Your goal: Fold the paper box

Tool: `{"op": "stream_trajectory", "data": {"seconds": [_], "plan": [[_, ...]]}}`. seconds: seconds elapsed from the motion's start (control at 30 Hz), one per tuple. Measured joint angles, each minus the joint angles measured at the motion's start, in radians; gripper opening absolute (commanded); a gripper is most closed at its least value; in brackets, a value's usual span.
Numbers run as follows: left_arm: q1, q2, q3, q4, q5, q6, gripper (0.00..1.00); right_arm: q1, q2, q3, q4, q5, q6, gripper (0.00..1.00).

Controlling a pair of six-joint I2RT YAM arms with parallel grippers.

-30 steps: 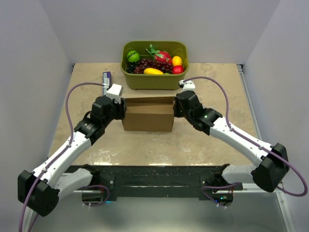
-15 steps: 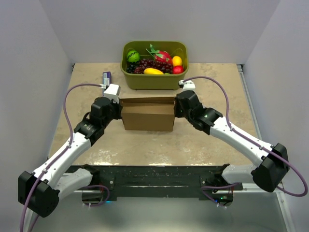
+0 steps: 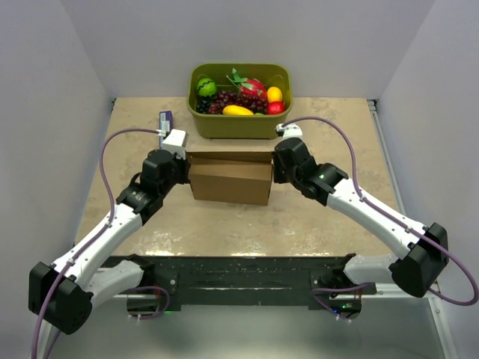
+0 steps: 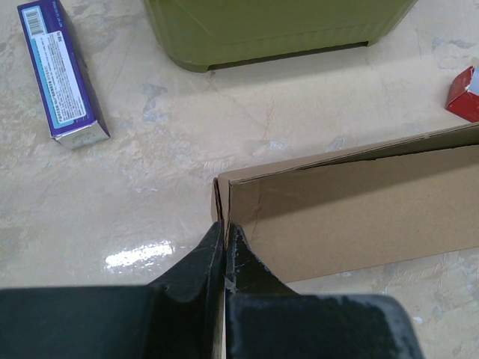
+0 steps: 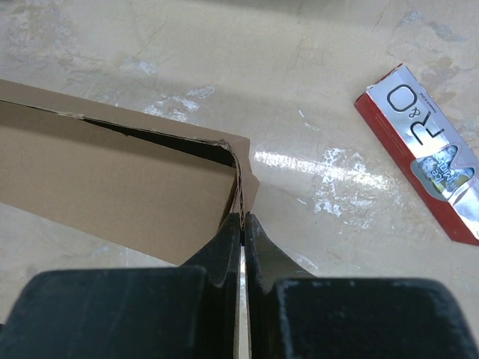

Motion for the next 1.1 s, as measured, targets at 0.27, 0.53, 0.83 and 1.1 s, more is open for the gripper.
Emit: {"op": "stream_trajectory", "data": {"seconds": [0.27,0.53,0.83,1.1], "plan": [[0.0,0.0,0.0,0.0,0.0,0.006,0.0,-0.014,-0.014,0.0,0.002,-0.082,0.032,0.0],[0.0,0.0,0.0,0.0,0.0,0.007,0.0,-0.018,-0.014,0.0,0.006,-0.116,0.073,0.0],[0.0,0.003,0.0,0.002,0.0,0.007,0.0,-0.024,-0.014,0.0,0.011,-0.131,0.093,0.0],[0.0,0.005,0.0,0.005,0.0,0.007,0.0,-0.024,-0.013,-0.016,0.027,-0.13,0.105,0.0]]}}
